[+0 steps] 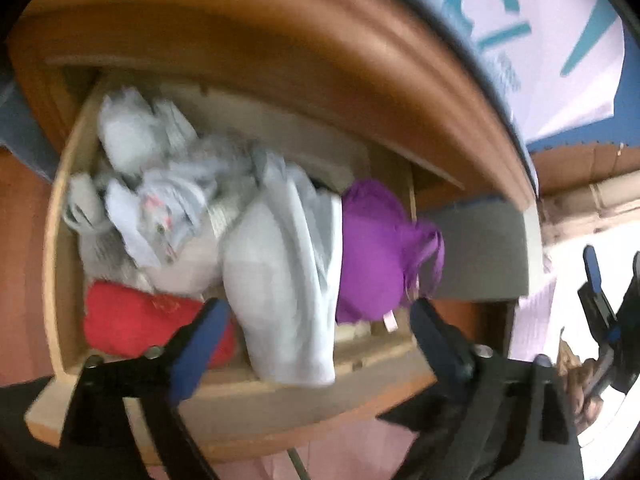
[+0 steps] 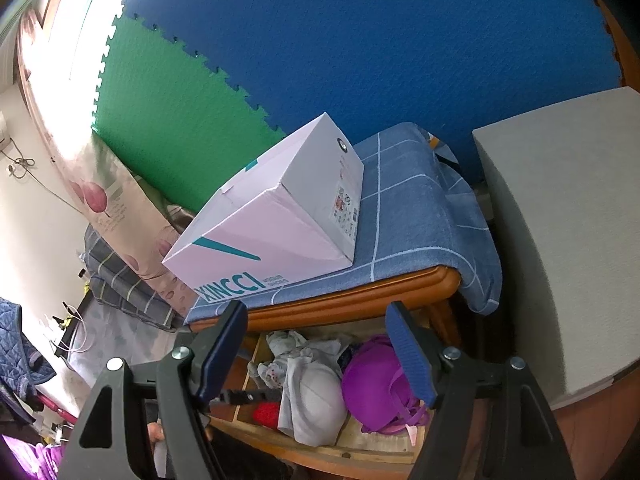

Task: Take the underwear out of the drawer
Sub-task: 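Lift the white underwear with the left gripper up toward the XINCCI box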

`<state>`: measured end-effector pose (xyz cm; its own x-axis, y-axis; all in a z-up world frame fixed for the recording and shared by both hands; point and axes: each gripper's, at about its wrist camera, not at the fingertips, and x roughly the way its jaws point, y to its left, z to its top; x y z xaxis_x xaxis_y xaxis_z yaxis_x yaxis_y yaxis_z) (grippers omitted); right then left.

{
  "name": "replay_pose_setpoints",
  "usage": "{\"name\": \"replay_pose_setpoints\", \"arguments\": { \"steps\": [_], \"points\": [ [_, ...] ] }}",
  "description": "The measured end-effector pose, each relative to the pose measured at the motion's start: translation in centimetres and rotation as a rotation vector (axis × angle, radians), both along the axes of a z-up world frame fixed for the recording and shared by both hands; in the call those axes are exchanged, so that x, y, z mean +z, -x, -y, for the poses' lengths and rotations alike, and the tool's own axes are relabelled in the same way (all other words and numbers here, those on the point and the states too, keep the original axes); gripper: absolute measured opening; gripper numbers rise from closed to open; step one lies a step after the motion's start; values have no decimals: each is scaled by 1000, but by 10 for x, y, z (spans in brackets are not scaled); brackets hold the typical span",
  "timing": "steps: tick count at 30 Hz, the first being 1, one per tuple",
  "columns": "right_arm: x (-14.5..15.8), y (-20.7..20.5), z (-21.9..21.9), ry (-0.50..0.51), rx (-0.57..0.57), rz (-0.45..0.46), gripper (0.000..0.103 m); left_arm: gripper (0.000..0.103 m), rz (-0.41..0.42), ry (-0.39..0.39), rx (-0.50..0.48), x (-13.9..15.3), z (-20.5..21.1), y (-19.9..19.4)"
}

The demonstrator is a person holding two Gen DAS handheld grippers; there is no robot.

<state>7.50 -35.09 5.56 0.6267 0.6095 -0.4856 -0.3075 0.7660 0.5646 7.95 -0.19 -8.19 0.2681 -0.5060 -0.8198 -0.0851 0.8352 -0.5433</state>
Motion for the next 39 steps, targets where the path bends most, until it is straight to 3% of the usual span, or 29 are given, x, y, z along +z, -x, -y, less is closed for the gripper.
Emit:
{"name": "replay_pose_setpoints", "arguments": {
  "steps": [2, 6, 9, 10, 16, 18, 21, 22, 25, 27, 29, 34, 39],
  "points": [
    [-1, -1, -2, -1, 7, -4, 74, 92, -12, -58, -14, -3, 8, -10],
    [-1, 0, -5, 15, 16, -4, 75, 93, -41, -90, -54, -16, 26, -20],
    [-2, -1, -3, 8, 13, -9, 75, 98, -117, -252, -51, -30, 36, -31],
    [-2, -1, -2, 5, 13, -11, 75, 98, -124, -269, -69, -33, 36, -33],
    [-3, -3, -2, -5, 13, -21, 75, 98, -80, -305, -93, -39, 45, -31],
    [-4, -3, -4, 0, 20, -24, 76, 96, -51, -275, -87, -39, 44, -28],
    [-4, -4, -5, 5, 24, -27, 76, 80, -76, -245, -64, -46, 38, -26],
    [-4, -4, -5, 4, 24, -28, 77, 69, -90, -252, -65, -46, 33, -26],
    [-5, -4, -5, 5, 26, -33, 77, 59, -131, -221, -74, -56, 28, -27],
    [-5, -4, -6, 7, 26, -34, 77, 41, -139, -202, -94, -60, 29, -29],
    [-5, -4, -6, 10, 26, -34, 77, 16, -119, -248, -124, -58, 32, -28],
    [-5, -4, -3, 4, 15, -34, 77, 13, -41, -283, -124, -42, 32, -14],
    [-7, -5, 2, -11, -1, -40, 77, 13, 82, -273, -126, 4, 26, 23]
  ]
}}
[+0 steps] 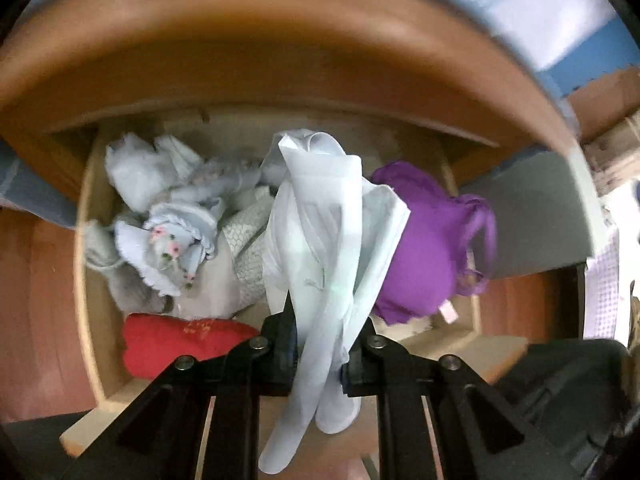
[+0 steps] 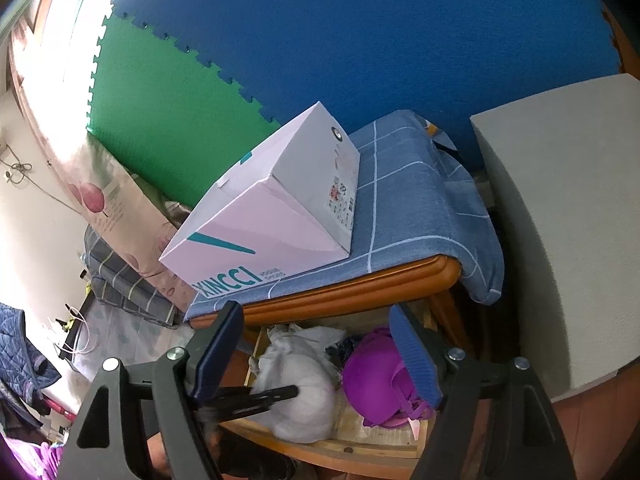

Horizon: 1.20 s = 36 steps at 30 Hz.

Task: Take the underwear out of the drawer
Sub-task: 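Lift the white underwear with the left gripper up toward the XINCCI box, then lower the white underwear into the box and open the left gripper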

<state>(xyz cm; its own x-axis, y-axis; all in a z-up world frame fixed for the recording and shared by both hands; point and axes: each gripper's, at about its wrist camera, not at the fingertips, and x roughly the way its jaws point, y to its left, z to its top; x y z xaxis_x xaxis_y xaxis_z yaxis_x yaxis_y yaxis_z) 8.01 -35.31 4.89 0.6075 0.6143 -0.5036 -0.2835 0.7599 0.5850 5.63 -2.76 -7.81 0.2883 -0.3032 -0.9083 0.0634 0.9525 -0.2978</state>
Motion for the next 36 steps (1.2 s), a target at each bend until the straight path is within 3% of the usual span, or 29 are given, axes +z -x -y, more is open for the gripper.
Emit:
{"name": "replay_pose_setpoints", "arguments": {
  "steps": [10, 15, 21, 26, 30, 36],
  "points": [
    [-1, -1, -1, 9, 6, -1, 78, 14, 158, 76, -35, 96, -14, 56],
    [-1, 0, -1, 4, 2, 0, 78, 14, 252, 102, -85, 163, -15, 77],
    [0, 0, -1, 4, 5, 4, 78, 15, 370, 138, -135, 252, -5, 74],
    [2, 2, -1, -3, 7, 11, 78, 16, 441, 173, -137, 314, -4, 36],
    [1, 2, 2, -20, 6, 10, 78, 17, 504, 129, -132, 345, 6, -18],
    [2, 3, 1, -25, 25, 17, 78, 17, 484, 145, -98, 337, 21, -111]
  ]
}}
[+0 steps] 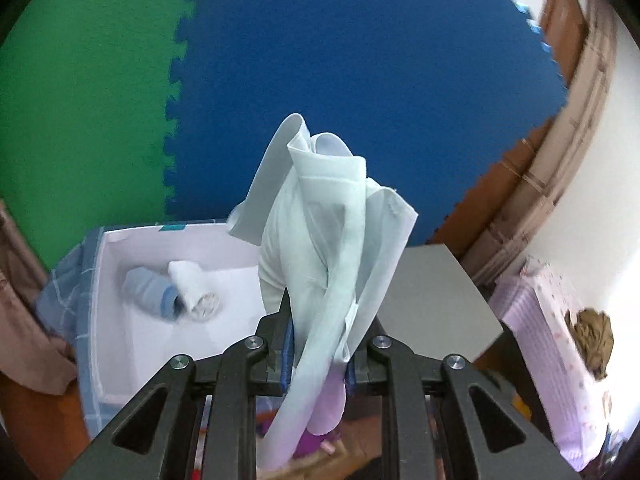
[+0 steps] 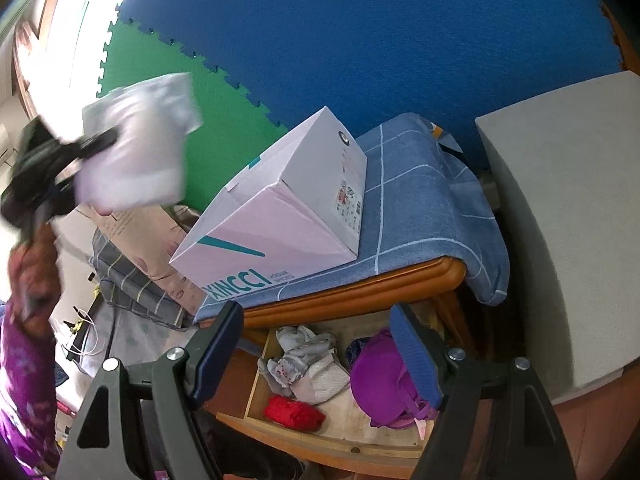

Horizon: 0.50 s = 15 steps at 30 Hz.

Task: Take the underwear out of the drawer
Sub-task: 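Lower the white underwear into the box and open the left gripper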

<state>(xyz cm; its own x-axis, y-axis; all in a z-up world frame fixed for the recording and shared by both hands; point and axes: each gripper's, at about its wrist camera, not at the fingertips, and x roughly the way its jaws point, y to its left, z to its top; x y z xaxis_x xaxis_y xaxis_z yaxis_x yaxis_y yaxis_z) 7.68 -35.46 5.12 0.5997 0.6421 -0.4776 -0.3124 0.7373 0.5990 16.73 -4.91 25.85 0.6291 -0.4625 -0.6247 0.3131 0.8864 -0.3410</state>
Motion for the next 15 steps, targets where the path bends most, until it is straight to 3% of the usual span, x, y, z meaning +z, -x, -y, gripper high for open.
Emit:
{"name": "replay_pose_setpoints", "arguments": {
  "steps": [5, 15],
  "points": [
    [1, 1, 3, -19, 7, 3, 78, 17, -85, 55, 42, -43, 7, -66],
    [-1, 0, 19, -89, 0, -14, 78, 18, -264, 113, 94, -122, 15, -125]
  ]
}}
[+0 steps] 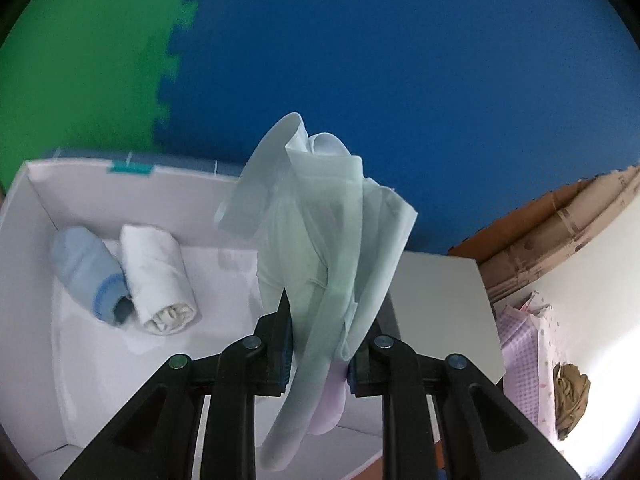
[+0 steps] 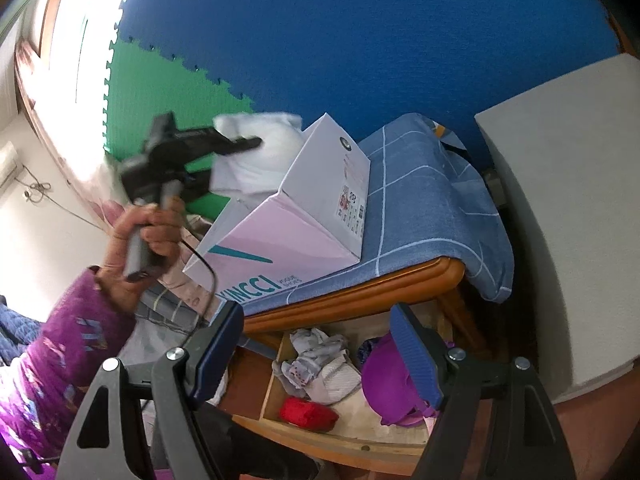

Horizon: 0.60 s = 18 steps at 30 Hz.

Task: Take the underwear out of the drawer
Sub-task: 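Lower the white underwear into the box and open the left gripper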

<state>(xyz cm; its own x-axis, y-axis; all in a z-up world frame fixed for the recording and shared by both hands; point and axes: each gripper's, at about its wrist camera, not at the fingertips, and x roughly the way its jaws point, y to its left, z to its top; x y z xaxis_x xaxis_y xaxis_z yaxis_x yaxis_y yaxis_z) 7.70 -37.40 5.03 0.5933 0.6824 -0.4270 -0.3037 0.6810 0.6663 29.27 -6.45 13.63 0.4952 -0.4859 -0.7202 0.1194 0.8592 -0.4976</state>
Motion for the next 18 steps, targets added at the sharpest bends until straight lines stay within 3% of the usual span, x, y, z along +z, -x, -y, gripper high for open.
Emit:
{"name": "replay_pose_setpoints", "arguments": {
  "steps": [6, 9, 15, 17, 18],
  "points": [
    [-1, -2, 4, -24, -2, -13, 78, 23, -89, 24, 20, -31, -1, -14],
    [-2, -3, 4, -27, -1, -18, 78, 31, -122, 31, 30, -39, -1, -18],
    [-3, -4, 3, -22, -1, -26, 78, 55, -128, -9, 65, -44, -1, -21],
    [-3, -4, 3, -18, -1, -26, 78, 81, -124, -63, 96, -40, -2, -21],
    [-3, -4, 3, -16, -1, -27, 78, 85, -119, -79, 117, -38, -3, -19]
  ]
}}
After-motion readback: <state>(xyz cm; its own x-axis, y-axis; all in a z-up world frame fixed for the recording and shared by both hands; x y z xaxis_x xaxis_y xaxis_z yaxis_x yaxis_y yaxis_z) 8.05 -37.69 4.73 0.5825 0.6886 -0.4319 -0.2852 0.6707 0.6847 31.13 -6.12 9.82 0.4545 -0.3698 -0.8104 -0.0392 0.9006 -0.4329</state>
